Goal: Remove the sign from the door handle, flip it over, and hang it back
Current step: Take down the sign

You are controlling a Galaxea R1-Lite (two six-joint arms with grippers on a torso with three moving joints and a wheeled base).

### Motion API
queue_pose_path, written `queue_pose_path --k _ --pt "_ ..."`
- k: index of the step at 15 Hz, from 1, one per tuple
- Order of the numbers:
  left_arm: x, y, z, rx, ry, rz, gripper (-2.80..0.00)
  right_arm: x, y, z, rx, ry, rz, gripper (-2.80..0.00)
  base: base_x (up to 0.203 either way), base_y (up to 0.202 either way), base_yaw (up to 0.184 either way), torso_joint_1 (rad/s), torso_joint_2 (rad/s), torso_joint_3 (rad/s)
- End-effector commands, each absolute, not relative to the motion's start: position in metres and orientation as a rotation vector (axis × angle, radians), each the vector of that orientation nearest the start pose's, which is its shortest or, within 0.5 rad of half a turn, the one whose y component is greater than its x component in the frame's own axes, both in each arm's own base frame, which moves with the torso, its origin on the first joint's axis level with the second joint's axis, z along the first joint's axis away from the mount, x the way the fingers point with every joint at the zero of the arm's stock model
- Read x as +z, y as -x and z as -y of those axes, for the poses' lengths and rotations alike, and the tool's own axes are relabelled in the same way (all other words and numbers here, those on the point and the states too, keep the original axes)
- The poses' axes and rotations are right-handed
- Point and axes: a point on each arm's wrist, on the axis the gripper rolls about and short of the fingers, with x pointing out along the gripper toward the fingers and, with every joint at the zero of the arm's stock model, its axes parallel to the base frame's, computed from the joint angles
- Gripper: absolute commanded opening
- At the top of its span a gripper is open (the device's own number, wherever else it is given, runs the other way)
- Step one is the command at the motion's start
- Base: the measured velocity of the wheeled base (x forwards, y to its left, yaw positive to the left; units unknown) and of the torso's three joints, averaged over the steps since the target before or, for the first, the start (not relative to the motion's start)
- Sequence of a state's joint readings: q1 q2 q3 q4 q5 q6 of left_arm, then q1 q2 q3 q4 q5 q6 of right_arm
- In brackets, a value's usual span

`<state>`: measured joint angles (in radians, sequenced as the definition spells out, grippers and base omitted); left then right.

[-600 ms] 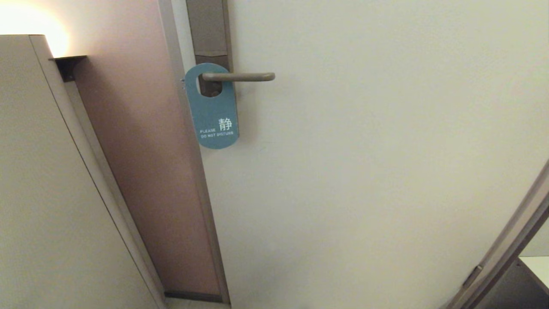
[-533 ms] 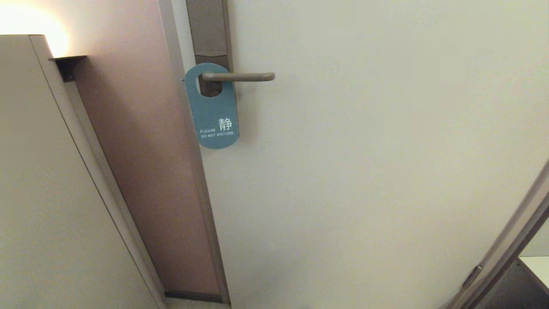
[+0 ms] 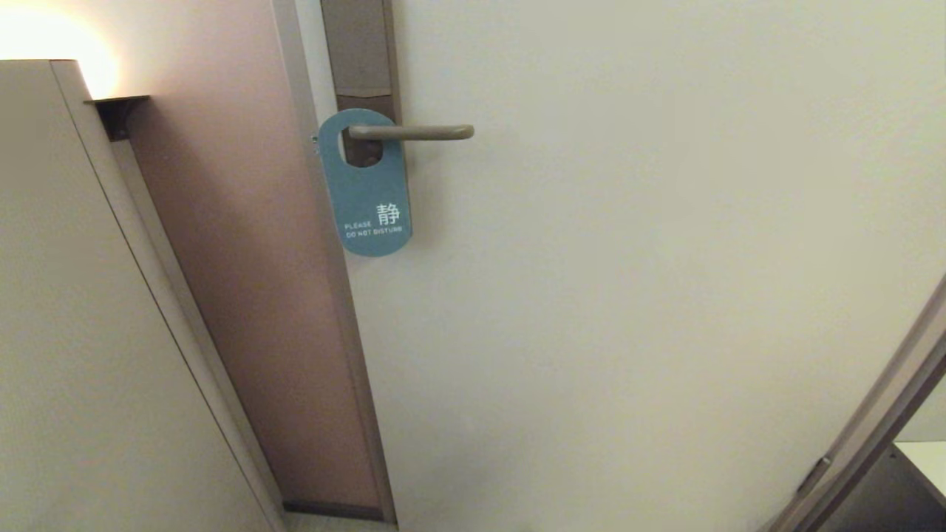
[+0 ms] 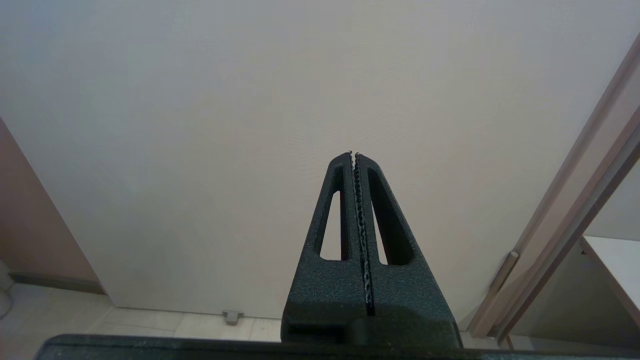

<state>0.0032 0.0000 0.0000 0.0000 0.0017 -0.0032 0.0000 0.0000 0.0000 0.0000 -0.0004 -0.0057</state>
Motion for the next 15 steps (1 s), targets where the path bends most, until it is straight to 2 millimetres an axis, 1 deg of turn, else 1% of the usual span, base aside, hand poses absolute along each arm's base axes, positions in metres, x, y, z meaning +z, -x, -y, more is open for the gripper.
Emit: queue_pose_path --k 1,7,9,11,15 --pt "0.075 0.023 0.0 0.003 -0.002 0.0 -2.8 0.075 0.023 0.0 0.0 0.006 0.0 -2.8 0.0 0.0 0.0 0.0 0.0 0.0" --pt "0.075 0.023 0.0 0.002 -0.012 0.0 -2.8 0.075 0.023 0.0 0.0 0.006 0.0 -2.8 0.0 0.0 0.0 0.0 0.0 0.0" --pt "0.078 0.023 0.0 0.002 -0.013 0.013 -2.8 0.075 0.023 0.0 0.0 0.006 0.0 -2.8 0.0 0.0 0.0 0.0 0.0 0.0" --pt "0.092 0.028 0.001 -0.017 -0.008 0.051 -2.8 0.075 0.023 0.0 0.0 0.006 0.0 -2.8 0.0 0.0 0.0 0.0 0.0 0.0" --pt "0.112 0.036 0.001 -0.05 -0.007 0.028 -2.8 0.075 0.023 0.0 0.0 0.006 0.0 -2.8 0.0 0.0 0.0 0.0 0.0 0.0"
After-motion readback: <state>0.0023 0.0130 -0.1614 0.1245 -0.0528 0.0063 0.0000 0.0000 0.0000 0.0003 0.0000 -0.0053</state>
